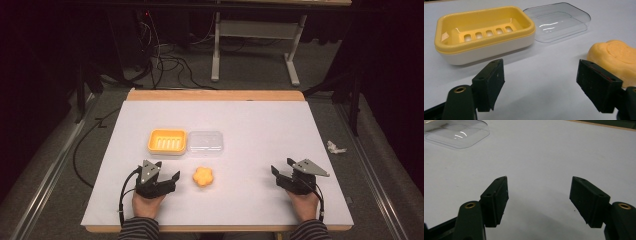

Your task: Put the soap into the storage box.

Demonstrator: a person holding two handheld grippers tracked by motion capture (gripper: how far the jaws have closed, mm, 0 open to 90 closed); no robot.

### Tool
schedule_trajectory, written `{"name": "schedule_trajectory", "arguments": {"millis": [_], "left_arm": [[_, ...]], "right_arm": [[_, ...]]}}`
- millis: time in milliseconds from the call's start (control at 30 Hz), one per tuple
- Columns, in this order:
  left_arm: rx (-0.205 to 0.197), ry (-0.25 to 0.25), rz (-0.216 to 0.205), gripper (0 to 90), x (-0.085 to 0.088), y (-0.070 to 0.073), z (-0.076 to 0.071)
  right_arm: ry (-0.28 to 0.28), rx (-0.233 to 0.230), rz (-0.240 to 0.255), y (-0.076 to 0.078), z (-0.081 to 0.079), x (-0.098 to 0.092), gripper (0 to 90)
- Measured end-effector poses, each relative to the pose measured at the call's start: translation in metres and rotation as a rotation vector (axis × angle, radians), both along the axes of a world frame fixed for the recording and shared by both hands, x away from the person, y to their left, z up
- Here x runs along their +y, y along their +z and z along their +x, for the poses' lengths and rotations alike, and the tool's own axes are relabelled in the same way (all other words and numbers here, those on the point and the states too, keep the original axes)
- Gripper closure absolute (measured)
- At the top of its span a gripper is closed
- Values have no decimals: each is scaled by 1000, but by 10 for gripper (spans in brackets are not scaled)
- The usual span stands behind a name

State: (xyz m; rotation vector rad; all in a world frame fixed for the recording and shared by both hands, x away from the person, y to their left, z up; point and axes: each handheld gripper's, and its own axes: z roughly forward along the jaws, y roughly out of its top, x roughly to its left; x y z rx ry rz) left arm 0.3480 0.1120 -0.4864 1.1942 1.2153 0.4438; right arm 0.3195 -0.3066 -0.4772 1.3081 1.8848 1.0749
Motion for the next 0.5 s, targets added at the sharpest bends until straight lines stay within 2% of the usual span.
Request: {"name": "schedule_trajectory", "arguments": {"millis": [167, 333, 500], "left_arm": [[0, 12, -19, 197, 1, 1, 0], [3, 11, -16, 168, 2, 1, 1], [-7, 10, -4, 186, 1, 1, -1]], "right_arm": [[-1, 2, 3, 0, 0, 0, 322], [2, 8, -7, 0, 1, 1, 322], [-1, 5, -8, 0, 1, 1, 324]]}}
